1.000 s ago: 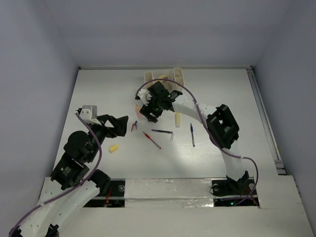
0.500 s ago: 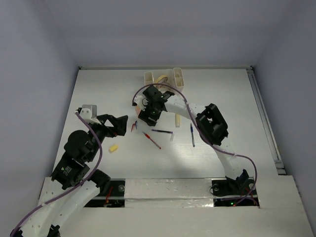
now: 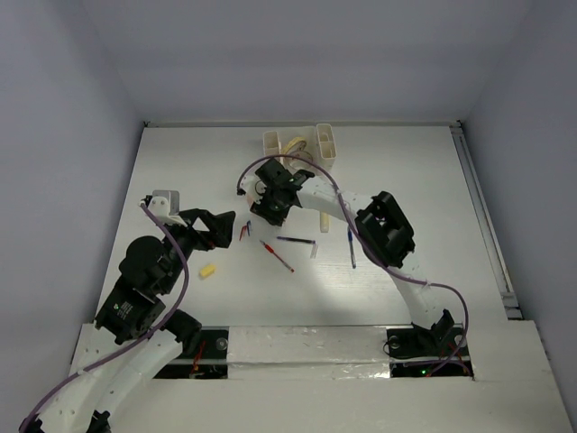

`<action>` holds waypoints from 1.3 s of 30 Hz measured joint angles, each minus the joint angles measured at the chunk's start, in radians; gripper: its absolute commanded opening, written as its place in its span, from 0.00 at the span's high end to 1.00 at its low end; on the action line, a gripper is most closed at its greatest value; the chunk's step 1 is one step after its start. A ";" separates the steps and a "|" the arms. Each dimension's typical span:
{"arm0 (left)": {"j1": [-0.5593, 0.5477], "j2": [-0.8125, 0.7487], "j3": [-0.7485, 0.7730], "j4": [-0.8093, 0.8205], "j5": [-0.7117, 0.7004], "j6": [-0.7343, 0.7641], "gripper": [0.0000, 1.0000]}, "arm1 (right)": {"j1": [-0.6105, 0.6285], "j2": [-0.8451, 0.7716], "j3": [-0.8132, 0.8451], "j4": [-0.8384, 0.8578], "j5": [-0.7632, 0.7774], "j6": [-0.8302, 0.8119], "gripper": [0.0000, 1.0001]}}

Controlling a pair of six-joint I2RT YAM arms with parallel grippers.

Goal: Sort the stationery into containers
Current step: Pick up the stapler from the center of the board, then place the stapler in the storage box.

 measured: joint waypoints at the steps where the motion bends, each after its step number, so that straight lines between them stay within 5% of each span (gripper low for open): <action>1: 0.000 0.000 0.000 0.000 0.000 0.000 0.01 | 0.000 0.000 0.000 0.008 0.006 0.000 0.66; 10: 0.007 0.021 0.000 0.001 -0.001 0.000 0.01 | 0.000 -0.057 -0.076 0.132 0.041 0.049 0.70; 23: 0.014 0.046 0.000 0.000 -0.044 0.000 0.01 | 0.000 -0.409 -0.197 0.446 0.008 0.236 0.70; 39: 0.019 0.080 0.000 0.000 -0.061 0.000 0.01 | -0.157 -0.129 0.060 0.688 0.109 0.452 0.68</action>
